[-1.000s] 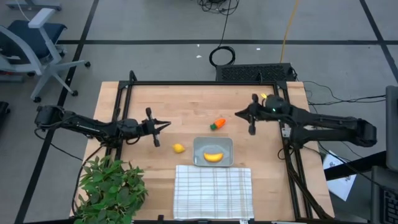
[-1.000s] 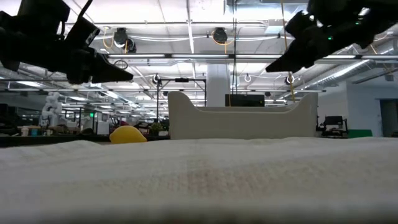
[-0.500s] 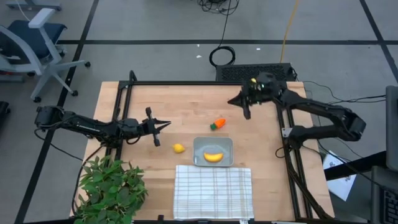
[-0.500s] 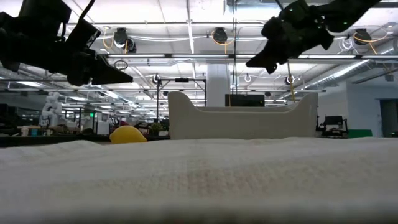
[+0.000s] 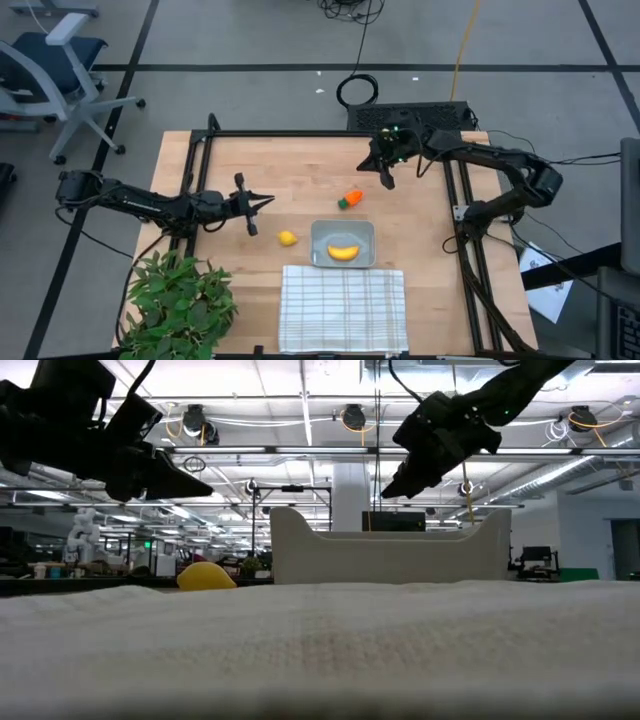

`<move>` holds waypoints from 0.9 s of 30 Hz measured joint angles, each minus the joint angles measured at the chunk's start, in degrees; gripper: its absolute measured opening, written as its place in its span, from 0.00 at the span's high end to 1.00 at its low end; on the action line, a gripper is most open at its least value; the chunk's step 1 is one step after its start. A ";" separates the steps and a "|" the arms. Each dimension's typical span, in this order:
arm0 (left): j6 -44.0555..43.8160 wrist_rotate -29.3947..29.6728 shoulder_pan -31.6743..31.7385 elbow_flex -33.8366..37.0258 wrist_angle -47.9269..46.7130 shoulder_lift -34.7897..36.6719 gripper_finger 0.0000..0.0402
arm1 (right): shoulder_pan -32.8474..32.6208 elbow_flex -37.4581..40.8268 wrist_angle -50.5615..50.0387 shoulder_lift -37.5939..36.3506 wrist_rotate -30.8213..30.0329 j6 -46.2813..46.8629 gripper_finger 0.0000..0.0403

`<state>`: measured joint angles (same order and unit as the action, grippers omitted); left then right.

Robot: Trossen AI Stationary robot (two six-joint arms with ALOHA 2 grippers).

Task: Pick and placing Produce into tupperware
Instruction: Put the orange carrot into the gray bin

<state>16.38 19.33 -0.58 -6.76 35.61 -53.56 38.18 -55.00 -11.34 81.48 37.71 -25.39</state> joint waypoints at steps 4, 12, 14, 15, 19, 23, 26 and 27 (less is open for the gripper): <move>0.00 0.02 0.02 0.00 -0.66 0.00 0.94 | 1.33 -1.98 0.17 2.66 -0.21 1.00 1.00; 0.04 -0.06 0.35 0.00 -1.16 0.00 0.94 | -0.58 -5.01 -0.35 6.55 -1.99 -2.74 1.00; 0.06 -0.07 0.39 0.00 -1.70 0.00 0.94 | -1.43 -5.11 -1.37 6.17 -2.52 -7.00 1.00; 0.12 -0.07 0.43 0.00 -2.11 0.00 0.94 | -1.80 -5.10 -2.04 5.96 -4.15 -8.57 1.00; 0.24 -0.04 0.91 0.00 -3.56 0.00 0.94 | -3.11 -5.09 -3.64 6.23 -8.31 -16.01 1.00; -0.11 -0.03 1.67 0.00 -4.21 0.00 0.94 | -4.93 -5.05 -5.85 6.46 -9.20 -19.10 1.00; -0.35 -0.02 2.13 -0.02 -4.23 0.00 0.94 | -5.83 -5.07 -6.14 6.37 -9.05 -18.18 1.00; -0.35 -0.02 2.30 -0.02 -4.21 0.00 0.94 | -6.00 -5.05 -6.73 6.43 -9.09 -18.48 1.00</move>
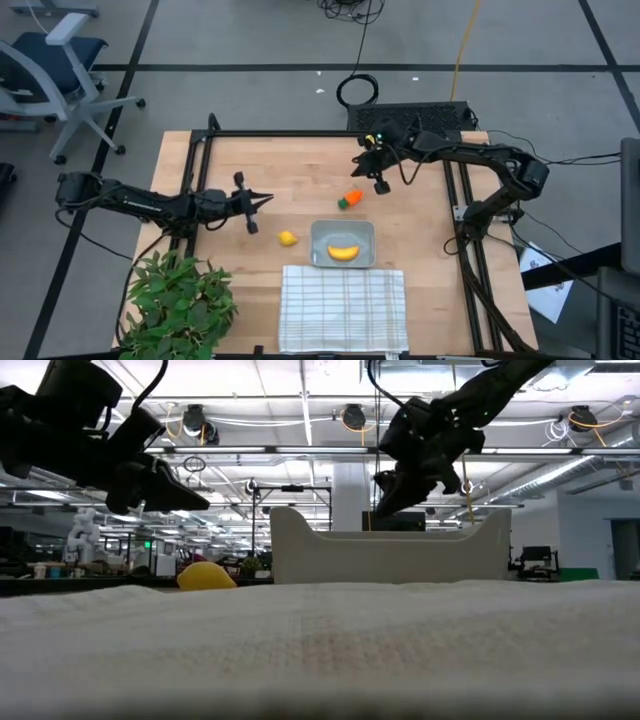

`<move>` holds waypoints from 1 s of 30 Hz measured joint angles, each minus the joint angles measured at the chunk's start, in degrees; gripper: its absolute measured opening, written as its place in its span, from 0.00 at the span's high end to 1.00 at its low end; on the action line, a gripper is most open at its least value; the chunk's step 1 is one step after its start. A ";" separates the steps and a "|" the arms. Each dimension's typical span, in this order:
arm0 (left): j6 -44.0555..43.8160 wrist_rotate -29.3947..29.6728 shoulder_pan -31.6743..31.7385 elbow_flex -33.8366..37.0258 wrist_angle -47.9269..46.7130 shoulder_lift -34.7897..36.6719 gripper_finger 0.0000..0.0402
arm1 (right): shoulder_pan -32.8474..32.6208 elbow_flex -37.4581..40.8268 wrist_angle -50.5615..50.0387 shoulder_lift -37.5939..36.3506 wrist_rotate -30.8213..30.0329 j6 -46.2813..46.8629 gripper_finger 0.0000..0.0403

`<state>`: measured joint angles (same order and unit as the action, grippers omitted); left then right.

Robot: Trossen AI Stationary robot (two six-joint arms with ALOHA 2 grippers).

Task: Pick and placing Produce into tupperware
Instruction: Put the orange carrot into the gray bin

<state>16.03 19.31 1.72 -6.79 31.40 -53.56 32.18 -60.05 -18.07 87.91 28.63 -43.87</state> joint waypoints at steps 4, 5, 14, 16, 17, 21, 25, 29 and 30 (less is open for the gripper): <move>0.00 -0.92 0.79 0.00 0.00 0.00 0.94 | -0.80 0.00 0.38 0.47 -0.74 0.03 0.96; 0.00 -1.44 0.97 0.00 0.01 0.00 0.94 | -0.83 0.00 0.47 0.47 -0.84 0.59 0.94; 0.00 -2.84 2.02 0.00 0.02 0.00 0.94 | -1.26 0.00 1.64 0.45 -1.89 1.73 0.62; -0.07 -2.86 2.12 0.00 0.03 0.00 0.94 | -1.78 0.00 2.83 0.45 -1.99 3.15 0.55; -0.09 -2.86 2.12 0.00 0.02 0.00 0.94 | -2.06 0.00 3.31 0.45 -2.01 3.83 0.52; -0.11 -2.91 2.10 0.00 -0.21 0.00 0.94 | -3.30 0.03 2.93 1.40 -2.66 3.92 0.42; -0.17 -2.94 2.06 0.02 -0.66 0.00 0.94 | -4.17 0.70 3.20 3.77 -5.05 2.88 0.37; -0.68 -2.97 2.06 0.00 -1.01 0.00 0.94 | -4.17 0.72 3.32 5.72 -4.68 4.65 0.35; -0.76 -2.95 2.06 0.00 -1.22 0.00 0.94 | -4.17 0.72 2.81 5.94 -4.68 4.41 0.35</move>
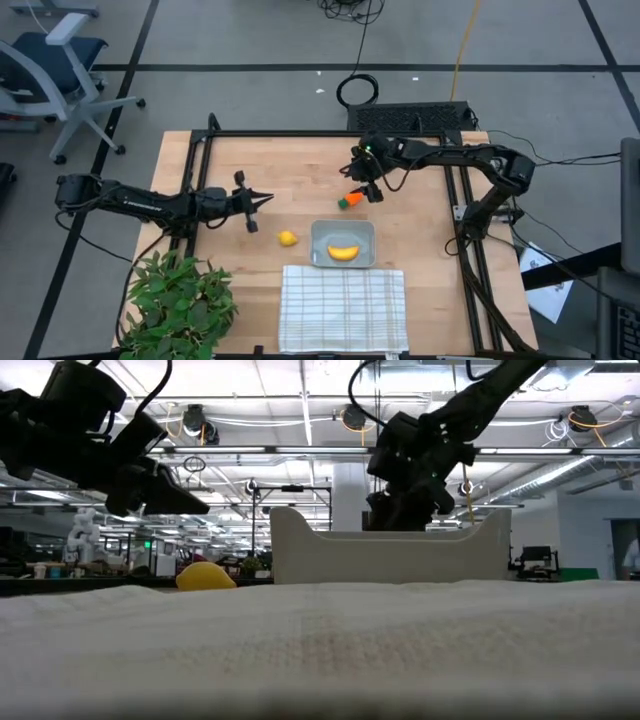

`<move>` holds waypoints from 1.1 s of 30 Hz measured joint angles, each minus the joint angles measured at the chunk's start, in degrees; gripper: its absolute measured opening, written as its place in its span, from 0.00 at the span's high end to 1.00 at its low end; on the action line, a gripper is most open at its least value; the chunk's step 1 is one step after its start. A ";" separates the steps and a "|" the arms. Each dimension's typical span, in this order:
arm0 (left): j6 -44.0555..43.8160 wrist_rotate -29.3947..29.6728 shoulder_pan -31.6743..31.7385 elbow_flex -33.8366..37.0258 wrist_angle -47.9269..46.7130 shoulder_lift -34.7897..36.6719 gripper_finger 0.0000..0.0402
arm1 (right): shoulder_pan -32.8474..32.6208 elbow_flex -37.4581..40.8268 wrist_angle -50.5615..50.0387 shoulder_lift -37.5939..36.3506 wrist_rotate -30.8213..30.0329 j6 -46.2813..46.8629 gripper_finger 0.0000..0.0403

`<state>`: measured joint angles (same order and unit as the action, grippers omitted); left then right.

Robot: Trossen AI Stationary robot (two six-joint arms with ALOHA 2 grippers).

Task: Pick and placing Produce into tupperware
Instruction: Put the orange carrot into the gray bin

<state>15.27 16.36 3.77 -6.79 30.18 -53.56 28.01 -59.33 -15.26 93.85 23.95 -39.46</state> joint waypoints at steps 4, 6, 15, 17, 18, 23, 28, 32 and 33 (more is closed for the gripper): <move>-0.43 -0.03 0.00 0.00 -0.14 -0.01 0.94 | 0.00 0.00 -1.52 0.95 1.63 -0.77 0.35; -0.61 -0.37 0.00 0.00 -0.24 0.00 0.94 | 0.00 0.00 -2.28 1.00 1.81 -1.24 0.35; -0.77 -1.33 0.02 0.00 -0.47 0.00 0.94 | 0.00 0.00 -5.32 1.11 1.83 -3.78 0.35; -0.79 -1.33 0.02 0.00 -0.47 0.00 0.94 | 0.00 -0.02 -5.30 1.55 1.82 -4.73 0.35; -0.82 -1.35 0.01 0.00 -0.47 -0.02 0.94 | 0.00 -0.02 -5.38 1.93 1.78 -4.93 0.35; -1.01 -1.38 0.02 0.00 -0.47 0.00 0.94 | 0.00 0.00 -5.53 3.17 1.74 -6.21 0.35; -0.98 -1.42 0.00 0.00 -0.49 -0.02 0.94 | -0.01 -0.02 -5.14 3.57 1.73 -6.56 0.35; -1.02 -1.44 0.02 0.00 -0.61 -0.01 0.94 | -0.02 -0.02 -5.15 5.30 1.59 -6.72 0.35; -1.01 -1.46 0.01 0.00 -0.77 -0.01 0.94 | -0.02 -0.02 -5.15 5.88 1.59 -6.70 0.35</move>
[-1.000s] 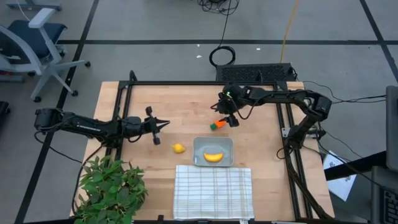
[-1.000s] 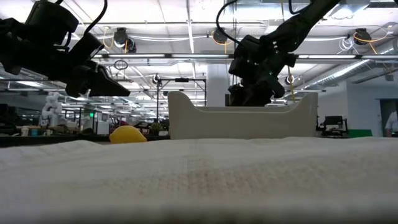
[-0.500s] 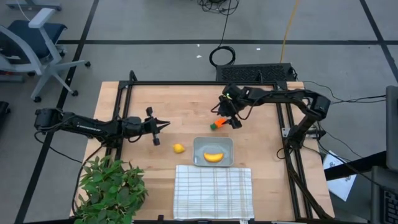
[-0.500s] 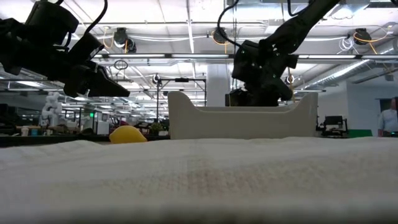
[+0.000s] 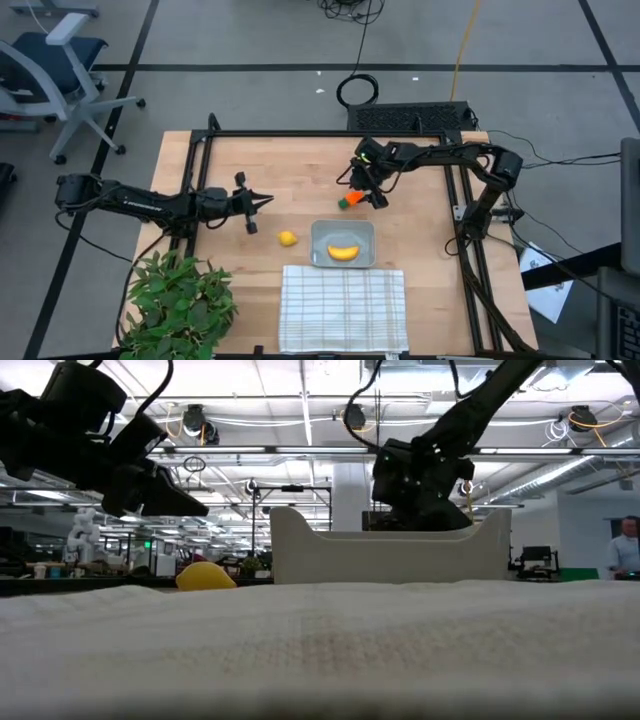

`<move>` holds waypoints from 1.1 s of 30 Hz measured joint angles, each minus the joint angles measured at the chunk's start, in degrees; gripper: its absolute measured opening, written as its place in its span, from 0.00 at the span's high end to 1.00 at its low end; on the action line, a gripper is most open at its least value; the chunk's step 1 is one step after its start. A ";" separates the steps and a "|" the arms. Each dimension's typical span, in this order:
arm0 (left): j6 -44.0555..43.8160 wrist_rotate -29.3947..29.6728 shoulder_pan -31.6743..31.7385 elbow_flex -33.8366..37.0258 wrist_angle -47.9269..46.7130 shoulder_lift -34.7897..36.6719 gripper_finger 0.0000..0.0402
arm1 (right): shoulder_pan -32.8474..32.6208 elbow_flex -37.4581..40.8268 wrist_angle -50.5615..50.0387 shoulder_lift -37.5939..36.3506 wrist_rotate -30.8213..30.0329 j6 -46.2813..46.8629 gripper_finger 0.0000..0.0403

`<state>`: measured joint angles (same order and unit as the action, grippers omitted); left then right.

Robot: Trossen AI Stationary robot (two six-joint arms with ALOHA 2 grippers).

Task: Pick and placing Produce into tupperware
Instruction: Put the orange carrot into the gray bin

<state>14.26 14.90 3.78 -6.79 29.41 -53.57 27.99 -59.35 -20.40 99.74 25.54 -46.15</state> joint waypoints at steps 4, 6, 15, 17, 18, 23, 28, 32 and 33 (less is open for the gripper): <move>-0.02 -0.01 0.01 0.00 -0.39 0.01 0.94 | 0.00 0.04 0.53 2.13 0.00 -0.02 0.35; -0.09 -0.03 -0.01 0.00 -0.72 -0.01 0.94 | 0.00 0.04 1.29 2.46 0.00 -0.21 0.35; -0.44 -0.05 0.01 0.00 -0.94 0.01 0.94 | -0.69 0.01 2.08 4.31 -0.29 0.07 0.35; -0.44 -0.05 0.01 0.00 -0.94 0.00 0.94 | -1.22 0.02 2.18 4.25 -0.29 -0.18 0.36; -0.46 -0.05 0.00 0.00 -0.94 0.00 0.94 | -1.48 -0.02 2.38 4.23 -0.31 -0.28 0.38; -0.85 -0.03 -0.01 0.00 -0.85 -0.01 0.94 | -1.92 -0.04 3.01 3.66 -0.65 0.05 0.50; -1.24 0.00 0.00 0.00 -0.69 0.01 0.94 | -1.86 -0.02 2.64 3.66 -0.66 0.06 0.63; -1.46 0.01 0.01 0.00 -0.68 0.01 0.94 | -1.86 0.00 2.03 2.54 -1.49 0.75 0.63; -1.46 0.03 -0.01 0.00 -0.68 0.01 0.94 | -1.86 0.00 1.75 2.00 -1.78 1.14 0.63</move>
<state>12.80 14.94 3.77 -6.79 28.73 -53.56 26.13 -59.35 -18.65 101.74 23.76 -45.01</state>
